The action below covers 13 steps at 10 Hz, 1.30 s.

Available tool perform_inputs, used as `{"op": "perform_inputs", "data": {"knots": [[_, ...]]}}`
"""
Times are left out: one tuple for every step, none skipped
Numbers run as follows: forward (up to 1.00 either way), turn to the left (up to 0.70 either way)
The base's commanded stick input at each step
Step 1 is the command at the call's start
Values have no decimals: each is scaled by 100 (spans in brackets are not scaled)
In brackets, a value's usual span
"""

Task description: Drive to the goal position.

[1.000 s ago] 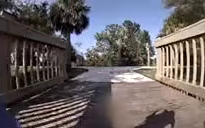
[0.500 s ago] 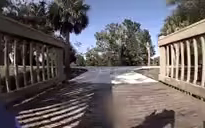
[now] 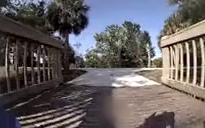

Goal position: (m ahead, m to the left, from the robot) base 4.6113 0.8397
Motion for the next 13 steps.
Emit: {"op": "perform_inputs", "data": {"knots": [[50, 0], [50, 0], [50, 0], [50, 0], [50, 0], [50, 0], [50, 0], [50, 0], [50, -5], [50, -21], [50, 0], [50, 0], [50, 0]]}}
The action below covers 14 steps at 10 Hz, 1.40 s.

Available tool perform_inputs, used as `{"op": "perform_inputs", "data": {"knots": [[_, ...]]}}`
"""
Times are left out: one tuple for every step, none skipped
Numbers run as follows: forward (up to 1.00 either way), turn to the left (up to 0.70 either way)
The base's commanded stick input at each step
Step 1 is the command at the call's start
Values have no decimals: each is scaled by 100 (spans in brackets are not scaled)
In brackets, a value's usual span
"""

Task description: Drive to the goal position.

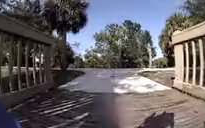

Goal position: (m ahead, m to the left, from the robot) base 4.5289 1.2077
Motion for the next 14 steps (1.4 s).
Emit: {"op": "perform_inputs", "data": {"knots": [[50, 0], [50, 0], [50, 0], [70, 0], [70, 0], [70, 0], [70, -16], [70, -27], [70, -27], [70, -27], [70, -27], [70, -27], [70, -27], [70, -27]]}}
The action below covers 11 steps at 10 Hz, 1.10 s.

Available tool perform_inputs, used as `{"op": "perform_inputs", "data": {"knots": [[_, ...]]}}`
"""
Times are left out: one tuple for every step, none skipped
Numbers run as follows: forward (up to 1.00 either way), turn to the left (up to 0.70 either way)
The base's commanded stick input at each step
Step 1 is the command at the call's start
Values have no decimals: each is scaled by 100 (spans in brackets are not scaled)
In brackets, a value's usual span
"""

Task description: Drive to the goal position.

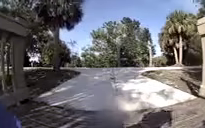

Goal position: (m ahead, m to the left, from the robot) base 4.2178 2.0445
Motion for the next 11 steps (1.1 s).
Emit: {"op": "perform_inputs", "data": {"knots": [[70, -2], [70, 0], [70, 0], [70, 0], [70, 0], [80, 0], [85, 0], [85, 0], [85, 0], [85, 0], [85, 0]]}}
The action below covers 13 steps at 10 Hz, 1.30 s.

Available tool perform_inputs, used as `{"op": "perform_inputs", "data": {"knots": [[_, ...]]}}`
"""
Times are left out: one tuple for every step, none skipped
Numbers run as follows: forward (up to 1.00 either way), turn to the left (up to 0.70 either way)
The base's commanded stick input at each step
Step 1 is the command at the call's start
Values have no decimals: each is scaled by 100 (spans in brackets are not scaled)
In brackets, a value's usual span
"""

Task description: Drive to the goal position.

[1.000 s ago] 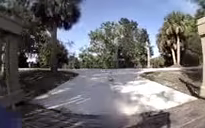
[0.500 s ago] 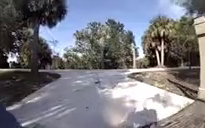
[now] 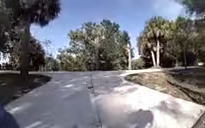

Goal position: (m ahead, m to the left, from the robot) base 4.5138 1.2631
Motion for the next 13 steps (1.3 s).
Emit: {"op": "perform_inputs", "data": {"knots": [[85, 0], [85, 0], [85, 0], [85, 27], [85, 27], [85, 27], [85, 27], [85, 27], [85, 27], [85, 27], [85, 27], [85, 27], [85, 27]]}}
